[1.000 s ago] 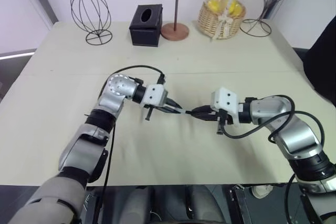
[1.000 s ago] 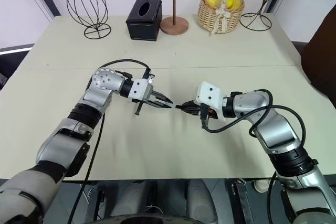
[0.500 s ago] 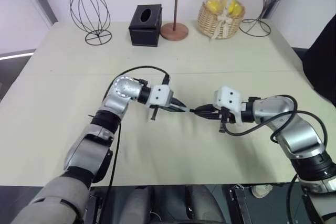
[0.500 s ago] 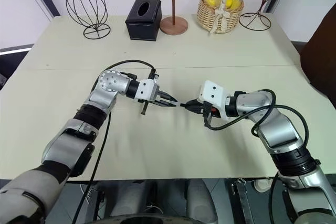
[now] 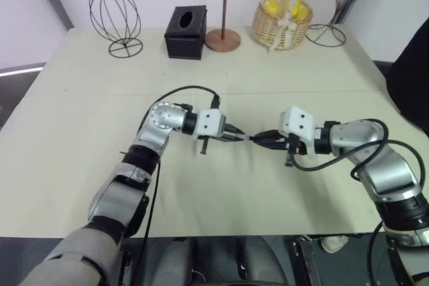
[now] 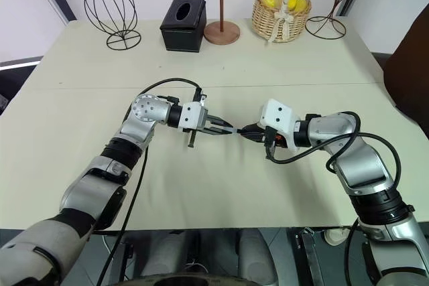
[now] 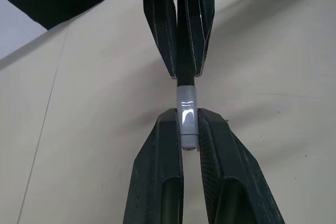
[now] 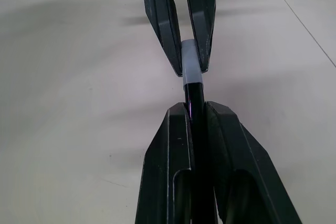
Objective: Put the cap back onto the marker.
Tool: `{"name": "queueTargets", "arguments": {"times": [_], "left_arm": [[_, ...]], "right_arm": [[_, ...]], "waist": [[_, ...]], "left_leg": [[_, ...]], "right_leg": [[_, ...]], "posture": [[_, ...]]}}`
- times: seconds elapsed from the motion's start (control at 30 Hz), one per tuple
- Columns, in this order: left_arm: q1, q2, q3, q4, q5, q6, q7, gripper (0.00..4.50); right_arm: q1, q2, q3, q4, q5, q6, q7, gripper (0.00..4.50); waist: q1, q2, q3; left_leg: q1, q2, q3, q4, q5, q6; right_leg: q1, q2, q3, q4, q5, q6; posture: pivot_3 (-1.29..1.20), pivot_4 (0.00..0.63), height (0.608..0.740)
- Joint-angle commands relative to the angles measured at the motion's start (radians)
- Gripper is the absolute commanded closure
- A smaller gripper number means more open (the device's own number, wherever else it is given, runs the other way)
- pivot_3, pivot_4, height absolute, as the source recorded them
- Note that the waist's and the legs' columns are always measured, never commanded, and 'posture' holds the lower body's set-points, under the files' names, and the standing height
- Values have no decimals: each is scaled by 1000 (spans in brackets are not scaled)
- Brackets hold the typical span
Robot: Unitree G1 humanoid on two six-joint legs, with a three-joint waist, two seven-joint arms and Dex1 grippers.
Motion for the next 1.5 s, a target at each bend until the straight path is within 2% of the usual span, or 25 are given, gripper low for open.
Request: {"name": "queueTargets", "arguments": {"times": [0.03,0.13,0.4,0.73,0.9,1.0,1.07,1.23,1.33,1.5], "left_arm": [[-23,-81,-52,-61,-25,-33,-23,4432],[-25,-61,-47,-43,-17,-26,-31,4432],[-22,4,-59,-29,25,8,-32,818],[-74,99,-17,73,43,-6,93,818],[-39,170,24,73,29,32,146,818],[67,221,128,-77,-86,229,184,818],[147,237,185,-211,-144,380,232,818],[274,246,248,-436,-189,601,356,818],[376,218,321,-578,-229,734,505,818],[455,177,374,-716,-240,842,677,818]], "right_arm": [[-30,59,19,-55,30,-27,-22,4500],[-25,58,19,-52,27,-27,-21,4500],[11,44,-1,-15,16,-33,-13,4500],[101,-14,-27,25,5,-77,-17,4500],[116,2,-142,83,28,-72,-104,4500],[148,50,-296,119,65,-46,-236,4500],[197,57,-345,107,66,-27,-279,4500],[275,51,-378,112,34,-22,-341,4500],[310,71,-413,181,-3,-46,-439,4500],[309,89,-428,219,-21,-64,-514,4500]], "waist": [[0,0,0],[0,0,0],[1,0,0],[-1,0,0],[-1,0,0],[-3,0,0],[-1,0,0],[4,0,0],[0,0,0],[-1,1,0]], "left_leg": [[0,0,0,0,0,0],[0,0,0,0,0,0],[0,0,0,0,0,0],[0,0,0,0,0,0],[0,0,0,0,0,0],[0,0,0,0,0,0],[0,1,-1,-1,0,0],[0,0,-1,0,0,0],[2,0,-1,0,0,0],[2,0,-1,0,0,0]], "right_leg": [[0,0,0,0,0,0],[0,0,0,0,0,0],[0,0,0,0,0,0],[0,0,0,0,0,0],[0,0,0,0,0,0],[0,0,0,0,0,0],[0,0,0,0,0,0],[1,-1,0,1,0,0],[3,-1,0,1,0,1],[2,-1,1,2,0,1]], "posture": [[0,150,740],[0,150,740],[0,150,740],[0,150,740],[0,150,740],[0,150,740],[0,150,740],[0,150,740],[0,150,740],[0,150,740]]}}
